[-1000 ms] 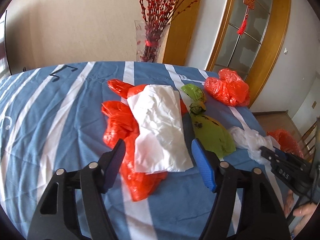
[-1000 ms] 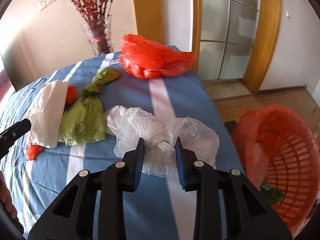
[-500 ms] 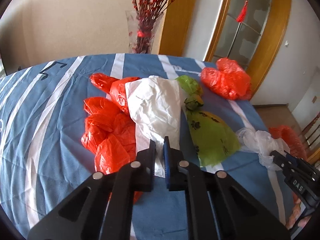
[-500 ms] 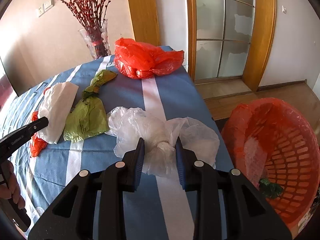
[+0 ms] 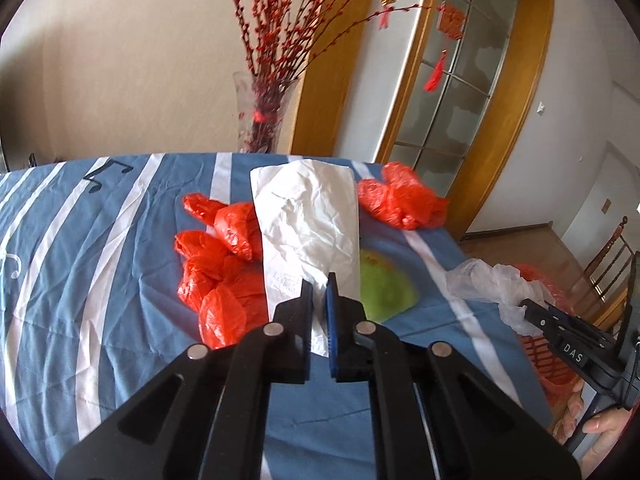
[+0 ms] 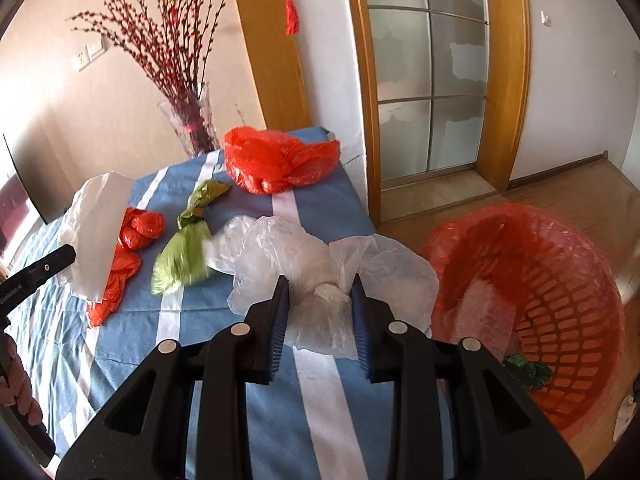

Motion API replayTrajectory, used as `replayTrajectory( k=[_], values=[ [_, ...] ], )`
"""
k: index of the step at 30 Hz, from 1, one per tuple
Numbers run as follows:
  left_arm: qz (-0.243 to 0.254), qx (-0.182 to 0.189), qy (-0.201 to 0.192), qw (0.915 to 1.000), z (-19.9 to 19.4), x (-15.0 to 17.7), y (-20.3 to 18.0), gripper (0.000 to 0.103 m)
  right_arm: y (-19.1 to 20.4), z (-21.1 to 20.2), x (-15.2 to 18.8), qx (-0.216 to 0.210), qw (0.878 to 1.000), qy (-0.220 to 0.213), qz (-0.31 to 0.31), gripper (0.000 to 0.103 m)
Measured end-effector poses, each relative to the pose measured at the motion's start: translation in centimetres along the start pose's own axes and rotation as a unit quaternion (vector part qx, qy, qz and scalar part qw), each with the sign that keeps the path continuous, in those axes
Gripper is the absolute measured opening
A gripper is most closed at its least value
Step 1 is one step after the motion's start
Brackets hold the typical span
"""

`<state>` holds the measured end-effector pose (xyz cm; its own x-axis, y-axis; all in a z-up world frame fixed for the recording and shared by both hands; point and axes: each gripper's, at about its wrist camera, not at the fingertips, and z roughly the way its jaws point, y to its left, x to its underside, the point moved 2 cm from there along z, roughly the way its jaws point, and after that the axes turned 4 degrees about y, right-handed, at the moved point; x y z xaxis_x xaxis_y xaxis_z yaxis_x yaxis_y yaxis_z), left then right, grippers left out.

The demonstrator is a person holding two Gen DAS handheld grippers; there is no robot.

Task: Collect trash
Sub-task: 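Carry the clear bag and white bag in both tools over the basket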

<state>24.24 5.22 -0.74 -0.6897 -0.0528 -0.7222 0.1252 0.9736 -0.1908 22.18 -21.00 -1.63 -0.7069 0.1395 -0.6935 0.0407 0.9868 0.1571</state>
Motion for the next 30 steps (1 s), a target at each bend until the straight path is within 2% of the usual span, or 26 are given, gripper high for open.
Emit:
replayTrajectory(
  k=[13, 30],
  values=[
    [0.041, 0.059, -0.011, 0.9974, -2.4, 0.6, -6.2, 0.008, -4.5, -4.6, 0.3, 0.014, 0.998, -0.045, 0.044, 0.030],
    [0.090, 0.128, 0.003, 0.9877, -2.2, 2.5, -15.0, 0.008, -10.5, -8.1, 1.9, 0.042, 0.991, -0.078, 0.097, 0.030]
  ],
)
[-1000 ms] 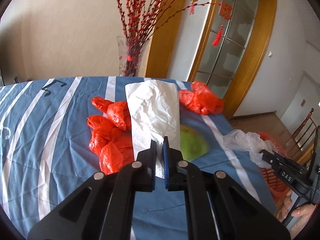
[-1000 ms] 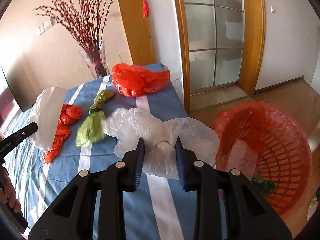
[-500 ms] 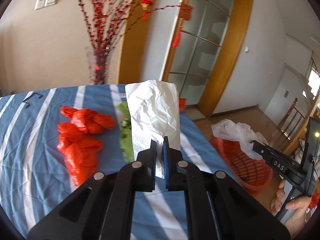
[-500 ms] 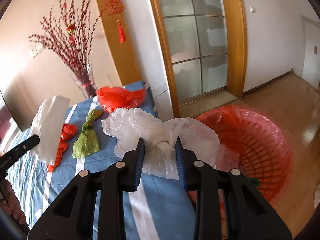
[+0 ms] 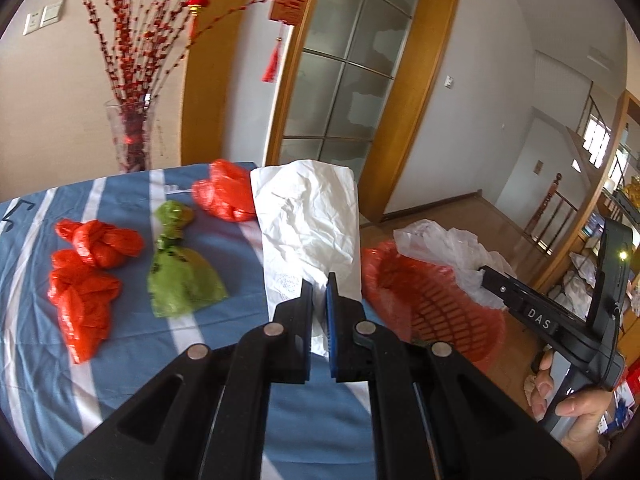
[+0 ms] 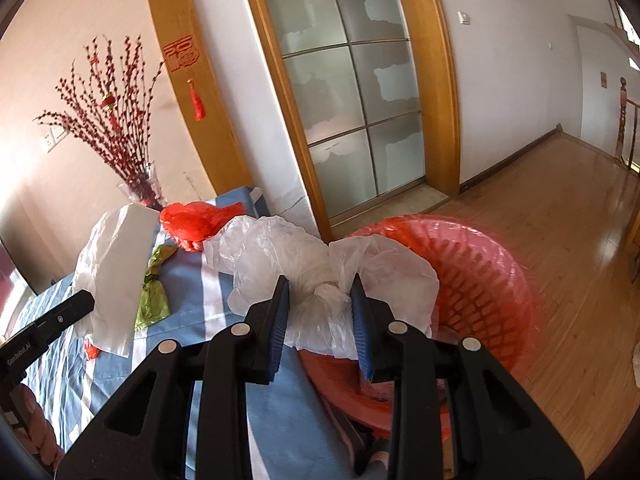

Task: Collect trash
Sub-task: 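Carry the clear bag and white bag in both tools over the basket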

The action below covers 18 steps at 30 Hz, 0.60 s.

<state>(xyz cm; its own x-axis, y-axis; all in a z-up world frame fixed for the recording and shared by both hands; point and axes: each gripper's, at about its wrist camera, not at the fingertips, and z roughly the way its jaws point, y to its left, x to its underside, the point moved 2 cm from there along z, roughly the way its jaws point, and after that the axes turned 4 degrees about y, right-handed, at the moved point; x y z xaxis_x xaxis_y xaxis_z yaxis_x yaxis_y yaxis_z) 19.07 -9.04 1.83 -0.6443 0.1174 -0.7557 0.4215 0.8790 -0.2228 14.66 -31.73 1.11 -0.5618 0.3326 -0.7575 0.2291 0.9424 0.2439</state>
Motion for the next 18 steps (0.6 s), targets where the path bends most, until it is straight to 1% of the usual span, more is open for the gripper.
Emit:
replayTrajectory(
  k=[12, 18],
  values=[
    [0.018, 0.028, 0.014, 0.9993, 1.6, 0.6, -3.5, 0.008, -2.6, -0.3, 0.0, 0.019, 0.999, -0.008, 0.029, 0.030],
    [0.023, 0.043, 0.022, 0.9986, 2.6, 0.6, -4.6, 0.008, -3.7, -0.6, -0.1, 0.029, 0.999, -0.012, 0.042, 0.030]
  ],
)
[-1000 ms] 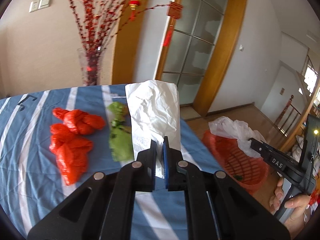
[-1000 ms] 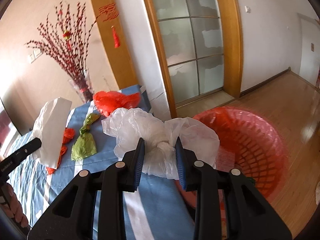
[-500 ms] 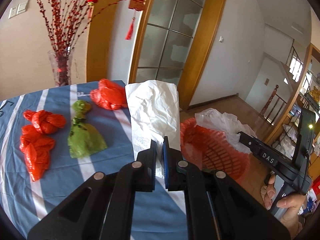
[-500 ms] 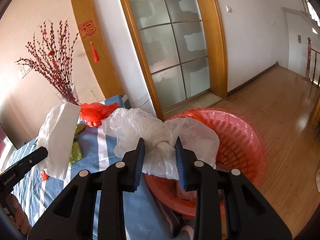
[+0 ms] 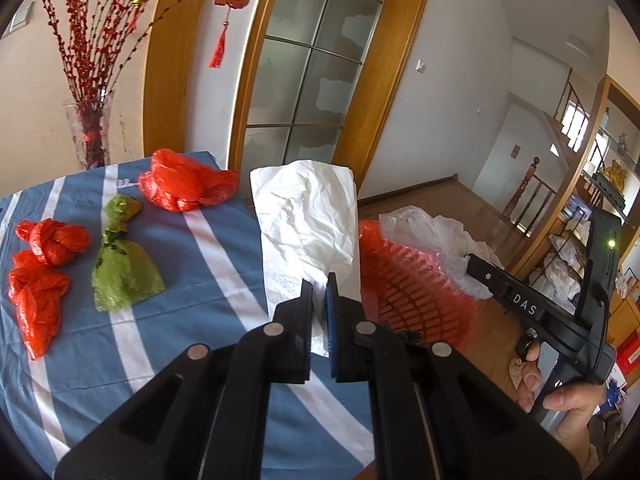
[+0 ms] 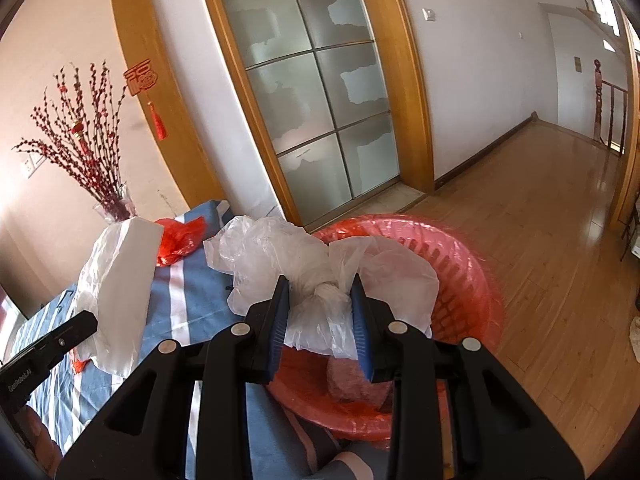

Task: Collect trash
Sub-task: 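Carry the clear bag and white bag in both tools over the basket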

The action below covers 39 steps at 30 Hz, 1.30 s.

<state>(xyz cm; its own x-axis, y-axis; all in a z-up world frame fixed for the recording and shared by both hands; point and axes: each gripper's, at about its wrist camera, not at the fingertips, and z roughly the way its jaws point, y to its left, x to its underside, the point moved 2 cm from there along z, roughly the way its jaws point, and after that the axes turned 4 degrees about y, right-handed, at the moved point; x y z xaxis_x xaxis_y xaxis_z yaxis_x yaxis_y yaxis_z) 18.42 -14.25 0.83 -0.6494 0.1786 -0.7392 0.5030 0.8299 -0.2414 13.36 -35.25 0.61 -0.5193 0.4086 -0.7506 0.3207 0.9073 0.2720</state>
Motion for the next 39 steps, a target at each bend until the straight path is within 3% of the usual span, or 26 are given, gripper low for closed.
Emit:
replayTrajectory(
  k=[25, 39],
  values=[
    [0.024, 0.054, 0.036, 0.9976, 6.5, -0.7, -5.2, 0.008, -5.5, 1.0, -1.1, 0.034, 0.997, -0.008, 0.070, 0.030],
    [0.025, 0.076, 0.055, 0.9953, 9.6, -0.7, -6.8, 0.009, -6.5, 2.0, -1.3, 0.028, 0.996, -0.003, 0.088, 0.031]
  ],
)
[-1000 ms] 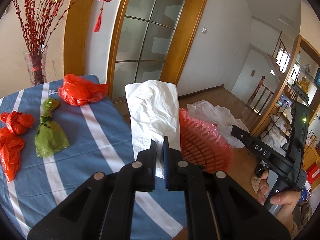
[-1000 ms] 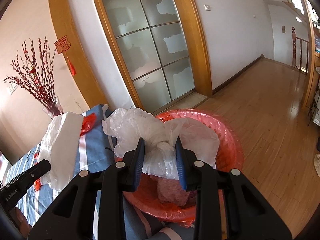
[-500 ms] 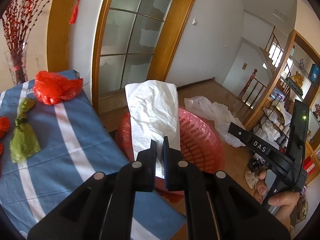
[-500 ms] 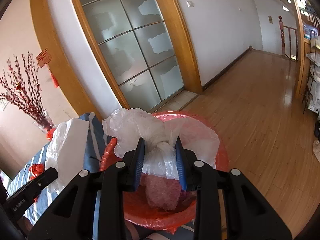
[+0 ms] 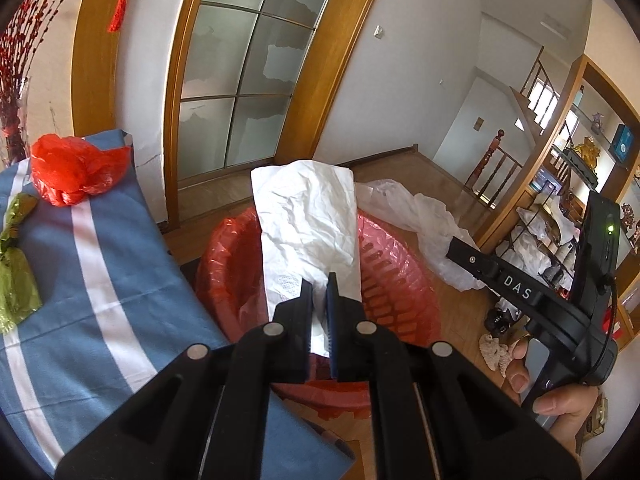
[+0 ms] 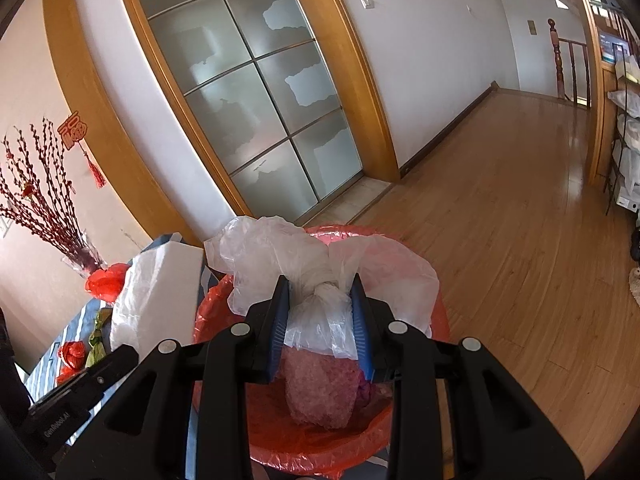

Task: Collect trash
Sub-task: 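Carry the clear bag and white bag in both tools over the basket, then open both tools to drop the clear and white bags into the basket, then move both open tools back to the bags on the table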

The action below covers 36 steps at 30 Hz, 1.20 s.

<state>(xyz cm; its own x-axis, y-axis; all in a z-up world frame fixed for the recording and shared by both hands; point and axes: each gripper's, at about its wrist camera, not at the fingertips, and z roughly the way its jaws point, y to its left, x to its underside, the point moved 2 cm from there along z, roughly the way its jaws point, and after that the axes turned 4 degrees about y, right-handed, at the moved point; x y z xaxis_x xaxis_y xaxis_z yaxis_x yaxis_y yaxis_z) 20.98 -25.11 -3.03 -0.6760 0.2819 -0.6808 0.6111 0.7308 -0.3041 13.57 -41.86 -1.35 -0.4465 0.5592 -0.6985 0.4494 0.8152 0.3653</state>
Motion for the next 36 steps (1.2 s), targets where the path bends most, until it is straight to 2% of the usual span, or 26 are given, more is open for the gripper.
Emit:
replayTrajectory(
  k=[3, 5, 8, 14, 22, 30, 36],
  values=[
    [-0.011, -0.002, 0.005, 0.9999, 0.7, 0.1, 0.4, 0.014, -0.3, 0.4, 0.1, -0.003, 1.000, 0.006, 0.002, 0.033],
    [-0.018, -0.006, 0.011, 0.9998, 1.0, 0.2, 0.9, 0.027, -0.5, 0.9, 0.2, -0.005, 1.000, 0.015, 0.007, 0.038],
    [-0.022, -0.017, 0.015, 0.9995, 1.2, 0.6, 1.5, 0.032, -0.8, 1.2, 0.4, -0.003, 1.000, 0.021, 0.009, 0.044],
    [-0.025, -0.043, 0.014, 0.9987, 0.5, 1.3, 2.8, 0.038, -0.6, 0.8, 0.8, 0.017, 1.000, 0.013, -0.009, 0.046],
    [-0.033, -0.075, 0.003, 0.9966, -1.7, 1.8, 4.9, 0.041, 1.0, 0.3, 1.0, 0.018, 0.999, 0.006, -0.040, 0.046],
    [-0.036, -0.120, -0.018, 0.9920, -4.6, 2.5, 7.6, 0.045, 4.1, -0.2, 1.3, -0.004, 0.997, 0.004, -0.073, 0.046],
    [-0.063, -0.154, -0.035, 0.9854, -8.1, 3.1, 11.1, 0.052, 8.1, -0.3, 2.1, -0.033, 0.993, 0.012, -0.114, 0.047]
  ],
)
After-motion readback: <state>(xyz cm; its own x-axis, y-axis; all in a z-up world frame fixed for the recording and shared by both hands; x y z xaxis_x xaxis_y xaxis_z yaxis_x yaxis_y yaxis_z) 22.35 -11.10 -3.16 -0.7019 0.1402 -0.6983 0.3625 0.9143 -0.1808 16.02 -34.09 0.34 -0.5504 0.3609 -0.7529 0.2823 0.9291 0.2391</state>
